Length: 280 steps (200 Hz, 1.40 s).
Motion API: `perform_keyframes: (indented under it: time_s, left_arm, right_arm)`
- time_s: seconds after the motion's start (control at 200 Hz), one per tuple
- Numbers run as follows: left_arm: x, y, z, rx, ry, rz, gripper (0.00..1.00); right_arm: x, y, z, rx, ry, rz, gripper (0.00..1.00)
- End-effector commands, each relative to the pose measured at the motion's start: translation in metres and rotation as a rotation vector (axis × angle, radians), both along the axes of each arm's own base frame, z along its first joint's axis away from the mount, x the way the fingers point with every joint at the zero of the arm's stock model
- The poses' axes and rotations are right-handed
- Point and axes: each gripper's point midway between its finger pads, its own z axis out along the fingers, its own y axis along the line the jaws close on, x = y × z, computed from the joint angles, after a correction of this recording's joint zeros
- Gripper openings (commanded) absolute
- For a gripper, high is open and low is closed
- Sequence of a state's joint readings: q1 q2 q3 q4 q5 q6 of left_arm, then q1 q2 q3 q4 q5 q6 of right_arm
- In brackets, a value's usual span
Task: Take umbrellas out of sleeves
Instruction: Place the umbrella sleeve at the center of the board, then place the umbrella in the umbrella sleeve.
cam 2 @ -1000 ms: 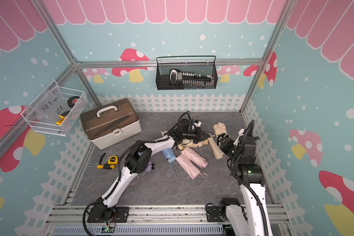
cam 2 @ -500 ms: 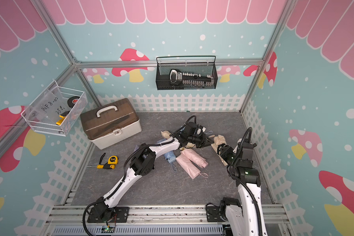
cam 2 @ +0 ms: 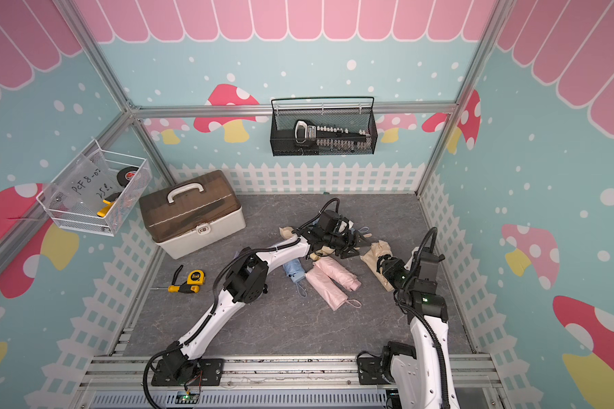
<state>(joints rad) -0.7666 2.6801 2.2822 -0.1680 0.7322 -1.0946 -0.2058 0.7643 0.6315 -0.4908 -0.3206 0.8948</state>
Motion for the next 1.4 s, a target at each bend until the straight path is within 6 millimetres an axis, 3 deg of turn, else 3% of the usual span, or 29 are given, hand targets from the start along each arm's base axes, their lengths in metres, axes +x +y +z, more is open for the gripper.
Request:
perform_keyframes:
  time_s: [0.0,0.305,0.595,0.86,1.201,1.396]
  left_arm:
    - [0.010,0.013,0.022,0.004,-0.020,0.021,0.80]
    - [0.003,0.019,0.065,-0.033,-0.058,0.007,0.80]
    - [-0.013,0.045,0.107,0.009,-0.139,-0.021,0.80]
    - [-0.034,0.117,0.117,0.118,-0.184,-0.005,0.80]
    - [-0.072,0.203,0.087,0.316,-0.196,0.029,0.80]
    - [-0.083,0.242,0.077,0.380,-0.197,0.074,0.80]
  right_arm:
    - [0.016,-0.001,0.012,0.003,-0.086,0.011,0.00]
    - [0.015,-0.005,-0.023,-0.005,-0.009,0.001,0.00]
    - [0.024,-0.010,-0.051,0.006,0.004,-0.027,0.00]
    - [0.054,-0.017,-0.073,0.017,-0.013,-0.002,0.00]
    - [0.088,-0.019,-0.111,0.042,0.047,0.091,0.00]
    - [0.091,-0.025,-0.133,0.020,0.113,0.111,0.00]
